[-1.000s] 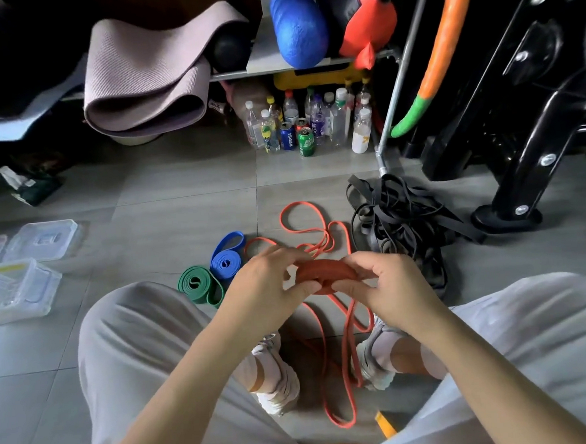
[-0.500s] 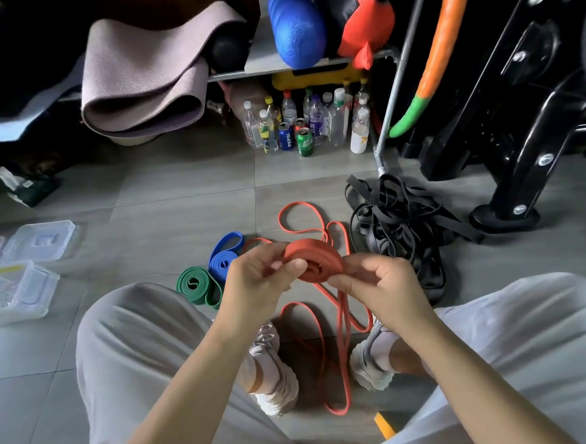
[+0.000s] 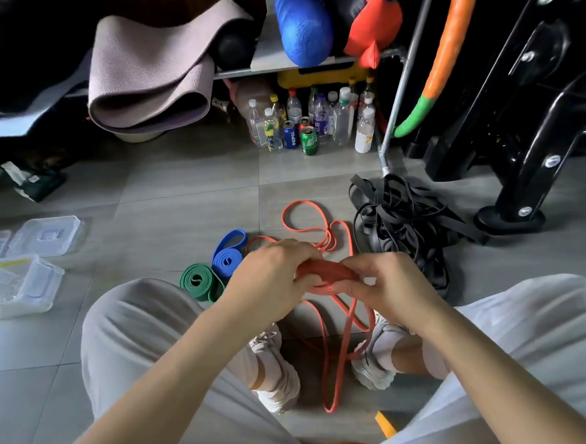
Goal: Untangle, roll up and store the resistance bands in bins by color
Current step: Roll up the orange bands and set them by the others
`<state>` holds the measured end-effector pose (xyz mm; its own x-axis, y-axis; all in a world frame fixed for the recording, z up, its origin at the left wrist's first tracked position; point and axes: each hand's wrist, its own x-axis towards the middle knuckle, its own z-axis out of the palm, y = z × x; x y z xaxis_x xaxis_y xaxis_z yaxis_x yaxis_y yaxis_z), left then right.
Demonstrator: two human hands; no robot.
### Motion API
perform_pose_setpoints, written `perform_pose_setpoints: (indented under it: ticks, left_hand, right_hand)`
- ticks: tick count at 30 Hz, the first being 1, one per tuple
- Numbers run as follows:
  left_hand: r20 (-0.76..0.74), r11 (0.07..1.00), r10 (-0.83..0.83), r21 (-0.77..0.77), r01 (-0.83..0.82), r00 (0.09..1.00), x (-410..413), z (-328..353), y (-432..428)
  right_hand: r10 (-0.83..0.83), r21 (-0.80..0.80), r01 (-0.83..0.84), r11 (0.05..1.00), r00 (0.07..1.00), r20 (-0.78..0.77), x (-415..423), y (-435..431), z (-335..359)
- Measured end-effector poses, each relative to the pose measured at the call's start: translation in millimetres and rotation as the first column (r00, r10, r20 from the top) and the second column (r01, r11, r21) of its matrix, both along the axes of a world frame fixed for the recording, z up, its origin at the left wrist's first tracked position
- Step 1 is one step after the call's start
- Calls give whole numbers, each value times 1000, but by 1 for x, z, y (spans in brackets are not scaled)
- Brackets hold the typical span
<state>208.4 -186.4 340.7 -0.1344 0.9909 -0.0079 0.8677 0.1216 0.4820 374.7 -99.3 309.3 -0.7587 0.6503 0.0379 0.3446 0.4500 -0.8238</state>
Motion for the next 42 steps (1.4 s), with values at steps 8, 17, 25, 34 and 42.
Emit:
perform_pose_setpoints:
  ticks: [8, 17, 25, 34, 42]
  left_hand:
    - [358, 974, 164, 91, -209, 919, -7, 0, 0]
    - [641, 922, 252, 69, -381, 725, 1, -15, -10]
    - [-18, 1000, 8, -21, -9, 1000, 4, -6, -2]
    - [378, 980, 170, 29, -195, 910, -1, 1, -2]
    - [922, 909, 198, -46, -413, 333, 11, -15, -6]
  right_hand:
    - [-150, -127, 138, 982, 984, -94, 3, 3, -4]
    - [-188, -310, 108, 945, 952, -242, 0, 0, -3]
    - [59, 177, -65, 982, 998, 38, -6, -1, -1]
    - [-70, 16, 71, 997, 994, -88, 2, 6, 0]
    - [-206, -392, 90, 915, 942, -265, -2, 2, 0]
